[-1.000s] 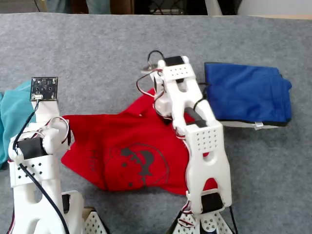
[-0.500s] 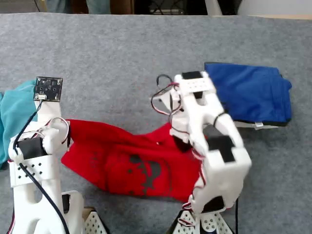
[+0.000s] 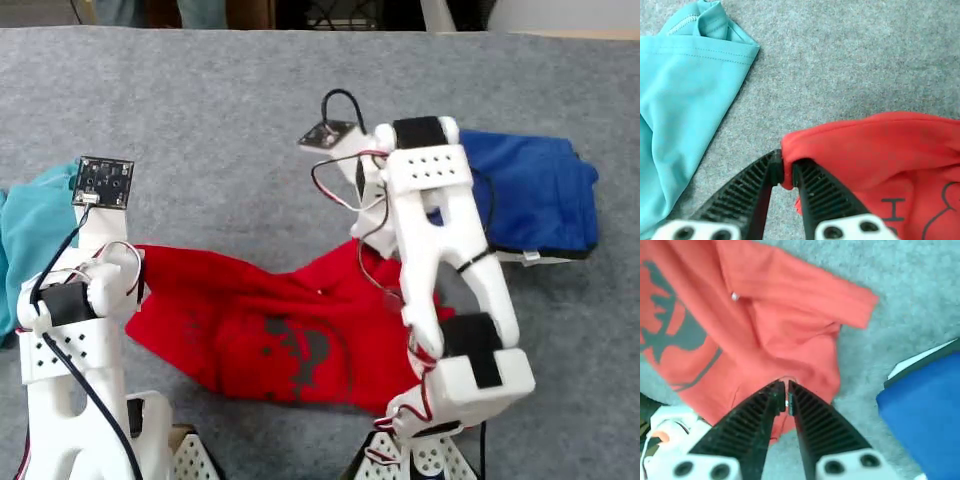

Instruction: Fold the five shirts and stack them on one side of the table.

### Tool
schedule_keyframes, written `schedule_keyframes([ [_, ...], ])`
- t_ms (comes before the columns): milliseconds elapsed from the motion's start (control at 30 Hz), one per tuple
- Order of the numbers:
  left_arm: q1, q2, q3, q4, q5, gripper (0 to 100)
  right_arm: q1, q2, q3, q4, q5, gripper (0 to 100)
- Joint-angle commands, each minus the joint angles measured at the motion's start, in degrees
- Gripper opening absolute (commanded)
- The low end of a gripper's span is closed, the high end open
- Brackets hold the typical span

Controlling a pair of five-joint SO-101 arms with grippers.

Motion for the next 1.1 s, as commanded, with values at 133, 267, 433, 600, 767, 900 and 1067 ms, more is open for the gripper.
schedule_keyframes([
  [133,-0.3,0.0,-0.2,0.2,0.1,3,-6.6,14.3,-3.2,-9.4,-4.7,2.2],
  [267,-0.5,0.1,-0.2,0.2,0.0,3,-9.3,21.2,-6.5,-14.5,-6.5,2.2],
  [433,-0.4,0.1,0.1,0.2,0.1,3,-9.3,27.4,-19.0,-15.1,-9.0,2.3],
  [600,-0.5,-0.2,1.2,0.2,-0.2,3,-8.8,32.8,-32.2,-11.4,-12.8,2.2],
  [767,-0.6,-0.3,1.3,0.2,-0.3,3,-8.7,33.0,-35.0,1.1,-11.4,1.3],
  [900,-0.5,0.0,1.3,0.2,-0.2,3,-9.0,28.9,-26.3,0.9,-13.0,1.4],
  [1067,-0.6,-0.4,0.7,0.2,-0.2,3,-9.6,19.2,-12.7,-3.2,-13.1,1.4],
])
